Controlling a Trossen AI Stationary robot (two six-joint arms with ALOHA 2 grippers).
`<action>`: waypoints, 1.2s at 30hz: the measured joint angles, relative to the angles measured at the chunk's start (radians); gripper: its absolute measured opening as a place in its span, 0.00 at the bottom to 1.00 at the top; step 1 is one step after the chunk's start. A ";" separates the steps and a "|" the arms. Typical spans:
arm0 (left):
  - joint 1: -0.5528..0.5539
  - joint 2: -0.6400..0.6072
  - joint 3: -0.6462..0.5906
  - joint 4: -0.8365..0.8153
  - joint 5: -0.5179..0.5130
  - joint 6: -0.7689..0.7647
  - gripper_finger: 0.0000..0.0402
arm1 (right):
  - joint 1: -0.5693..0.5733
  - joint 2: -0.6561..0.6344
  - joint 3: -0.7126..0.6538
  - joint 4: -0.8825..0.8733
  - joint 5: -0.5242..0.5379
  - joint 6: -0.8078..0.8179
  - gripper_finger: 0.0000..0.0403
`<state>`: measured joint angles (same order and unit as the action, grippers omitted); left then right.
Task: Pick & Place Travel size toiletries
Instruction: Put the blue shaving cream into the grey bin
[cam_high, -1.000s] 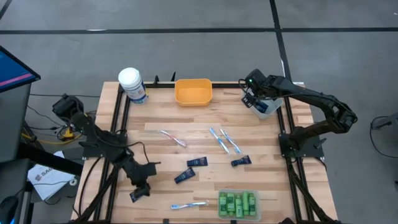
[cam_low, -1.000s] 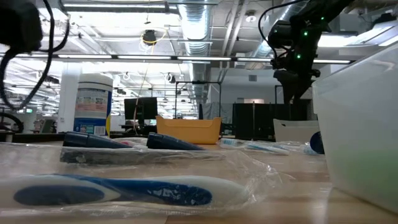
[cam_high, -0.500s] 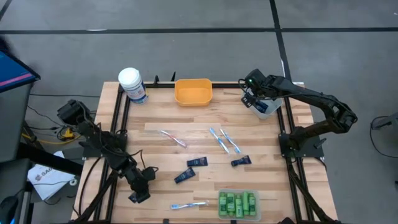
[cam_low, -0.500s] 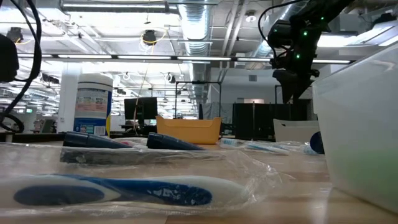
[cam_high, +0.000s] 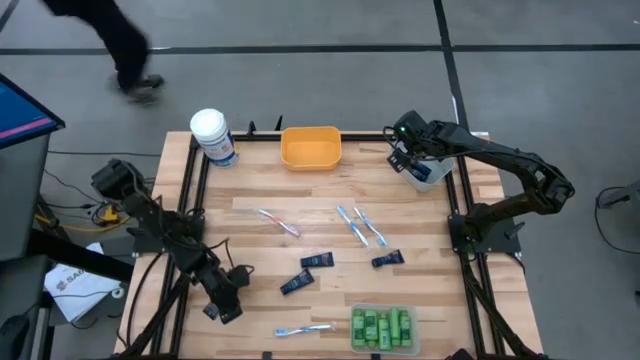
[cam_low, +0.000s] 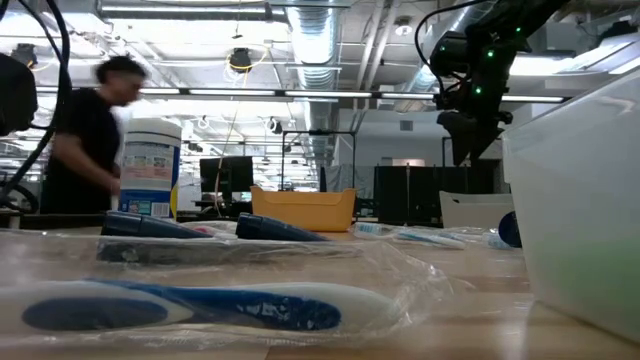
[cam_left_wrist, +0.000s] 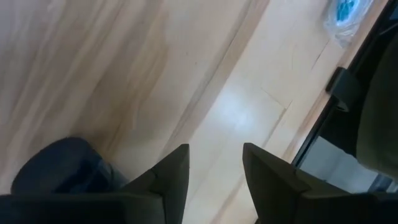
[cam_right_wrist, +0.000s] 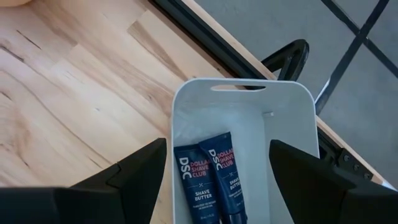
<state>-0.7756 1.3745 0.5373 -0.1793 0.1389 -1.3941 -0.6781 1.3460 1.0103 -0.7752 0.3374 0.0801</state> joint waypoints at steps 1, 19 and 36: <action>0.003 -0.008 0.000 -0.008 0.003 0.000 0.37 | 0.000 0.000 0.000 0.002 0.000 0.000 0.69; 0.008 -0.263 0.000 -0.306 -0.034 -0.165 0.24 | 0.000 0.000 0.000 -0.002 0.000 0.000 0.69; 0.009 -0.069 0.000 -0.272 -0.045 -0.184 0.24 | -0.005 0.000 0.000 0.004 0.000 -0.009 0.69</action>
<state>-0.7671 1.3060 0.5369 -0.4516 0.0941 -1.5780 -0.6830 1.3460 1.0103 -0.7708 0.3372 0.0711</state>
